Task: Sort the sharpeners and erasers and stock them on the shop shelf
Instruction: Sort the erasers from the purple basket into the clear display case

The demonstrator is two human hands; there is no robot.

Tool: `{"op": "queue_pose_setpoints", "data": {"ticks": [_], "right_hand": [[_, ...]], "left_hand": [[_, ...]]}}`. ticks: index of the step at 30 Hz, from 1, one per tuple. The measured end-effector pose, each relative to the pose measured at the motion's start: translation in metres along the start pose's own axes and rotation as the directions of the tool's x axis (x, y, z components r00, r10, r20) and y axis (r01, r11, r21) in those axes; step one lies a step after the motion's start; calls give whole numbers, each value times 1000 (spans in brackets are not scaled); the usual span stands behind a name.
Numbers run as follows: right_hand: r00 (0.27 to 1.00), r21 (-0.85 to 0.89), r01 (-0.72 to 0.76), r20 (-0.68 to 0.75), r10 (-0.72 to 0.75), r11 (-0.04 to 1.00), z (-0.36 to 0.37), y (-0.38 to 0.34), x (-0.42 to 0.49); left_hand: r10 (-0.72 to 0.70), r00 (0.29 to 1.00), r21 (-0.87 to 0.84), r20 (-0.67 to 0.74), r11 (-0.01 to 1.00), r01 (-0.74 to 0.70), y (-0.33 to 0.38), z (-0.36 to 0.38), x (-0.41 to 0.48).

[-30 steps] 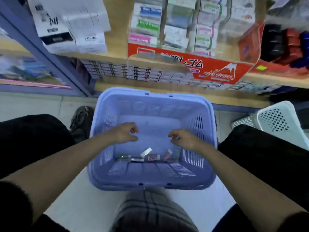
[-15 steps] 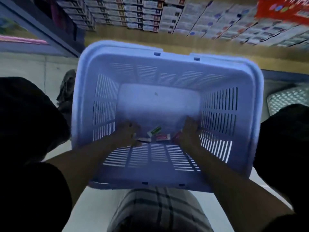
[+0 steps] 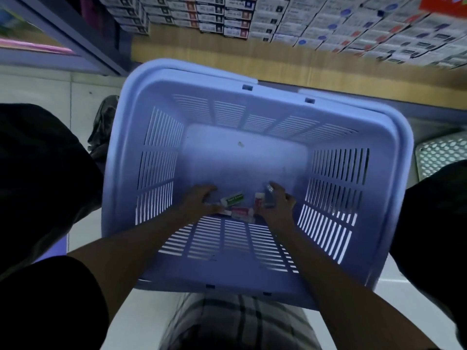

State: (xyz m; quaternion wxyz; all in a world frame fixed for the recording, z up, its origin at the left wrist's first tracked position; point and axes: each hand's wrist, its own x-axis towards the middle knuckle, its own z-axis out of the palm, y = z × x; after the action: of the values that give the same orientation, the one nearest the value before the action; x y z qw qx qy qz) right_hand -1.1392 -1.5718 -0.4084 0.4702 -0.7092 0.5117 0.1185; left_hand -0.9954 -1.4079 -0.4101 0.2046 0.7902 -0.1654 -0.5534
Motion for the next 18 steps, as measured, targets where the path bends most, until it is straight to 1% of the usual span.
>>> {"op": "queue_pose_setpoints", "data": {"ticks": [4,6,8,9,10,12,15,16,18], "right_hand": [[994,-29,-36,102,38,999,-5,0,4],[991,-20,-64,118,66,998,-3,-4,6],[984,-11,-90,151,91,996,3,-6,7],[980,-48,-93,170,99,995,7,-8,6],[976,-100,-91,188,108,991,11,-10,4],[980,-137,-73,172,96,988,19,-10,1],[990,-123,-78,109,92,989,26,-9,1],[988,-96,-103,108,113,990,27,-6,2],[982,-31,-142,119,145,989,26,-4,3]], "left_hand": [[-46,996,-133,-77,991,35,13,14,5],[-38,996,-150,-86,988,24,14,20,10],[-12,998,-99,-66,995,5,13,22,12],[18,998,-50,-66,999,-21,11,23,14],[16,998,-19,-64,1000,-18,8,25,17],[0,993,51,-116,999,6,6,29,22],[-26,983,172,-181,983,58,15,34,26],[-32,981,175,-190,982,66,17,35,28],[-30,979,125,-200,991,56,16,38,30]]}}
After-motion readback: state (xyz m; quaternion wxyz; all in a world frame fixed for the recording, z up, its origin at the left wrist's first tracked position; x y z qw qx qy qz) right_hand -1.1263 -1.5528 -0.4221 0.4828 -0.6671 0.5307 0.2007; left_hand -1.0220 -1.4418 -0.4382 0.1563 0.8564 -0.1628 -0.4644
